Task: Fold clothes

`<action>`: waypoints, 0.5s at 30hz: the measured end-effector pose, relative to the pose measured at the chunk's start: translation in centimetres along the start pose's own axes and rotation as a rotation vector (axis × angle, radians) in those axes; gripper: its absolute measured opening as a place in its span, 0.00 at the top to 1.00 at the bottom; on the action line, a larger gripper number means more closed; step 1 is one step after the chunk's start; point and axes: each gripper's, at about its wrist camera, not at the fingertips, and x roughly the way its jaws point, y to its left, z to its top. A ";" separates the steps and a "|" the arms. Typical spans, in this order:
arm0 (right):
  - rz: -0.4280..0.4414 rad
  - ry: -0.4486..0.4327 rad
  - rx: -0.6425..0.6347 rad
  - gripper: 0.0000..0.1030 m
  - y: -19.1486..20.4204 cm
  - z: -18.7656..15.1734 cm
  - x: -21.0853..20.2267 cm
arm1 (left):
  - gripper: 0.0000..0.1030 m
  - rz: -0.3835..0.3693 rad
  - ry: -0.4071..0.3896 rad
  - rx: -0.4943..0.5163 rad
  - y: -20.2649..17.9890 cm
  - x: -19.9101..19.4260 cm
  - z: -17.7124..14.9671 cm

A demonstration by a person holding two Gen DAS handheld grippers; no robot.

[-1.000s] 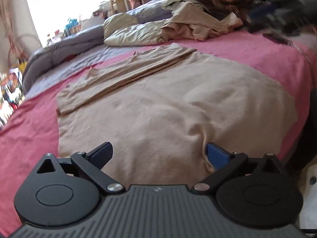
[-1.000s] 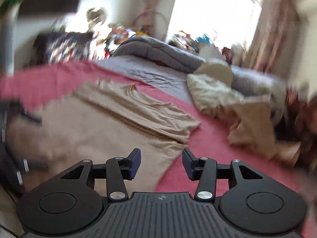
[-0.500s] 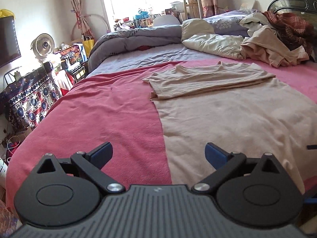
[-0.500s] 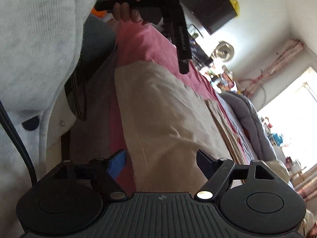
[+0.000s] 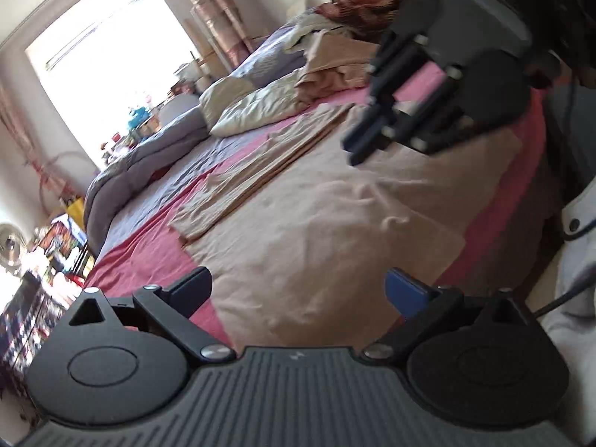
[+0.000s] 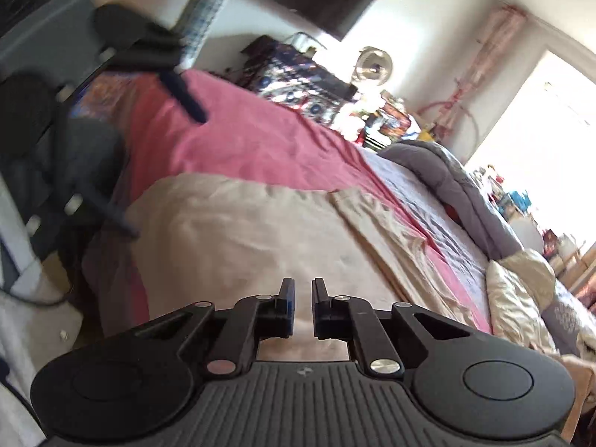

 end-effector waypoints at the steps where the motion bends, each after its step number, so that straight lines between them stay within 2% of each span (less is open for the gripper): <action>1: -0.017 0.010 0.023 0.92 -1.1 0.3 0.3 | 0.01 -0.023 -0.002 0.022 -0.3 0.2 0.1; 3: 0.013 0.041 -0.001 0.92 -1.9 0.3 0.4 | 0.01 -0.035 -0.004 0.069 -0.7 0.4 0.2; 5: 0.097 0.070 -0.076 0.91 -0.8 -0.5 -0.1 | 0.01 -0.027 0.000 0.089 -0.5 0.5 -0.1; 7: 0.165 0.086 -0.240 0.89 2.3 -2.5 -1.4 | 0.01 -0.017 0.011 0.057 0.4 0.7 -0.4; 10: 0.207 0.100 -0.500 0.87 6.9 -5.6 -2.0 | 0.01 0.014 0.024 -0.026 2.0 1.1 -0.9; 12: 0.203 0.071 -0.551 0.74 8.3 -6.6 -2.0 | 0.01 0.031 0.029 -0.064 2.7 1.1 -1.0; 14: 0.191 0.033 -0.588 0.33 9.3 -7.2 -2.0 | 0.01 0.047 0.033 -0.099 3.4 1.1 -1.2; 15: 0.179 0.010 -0.604 0.27 9.7 -7.4 -1.9 | 0.01 0.054 0.035 -0.117 3.8 1.1 -1.2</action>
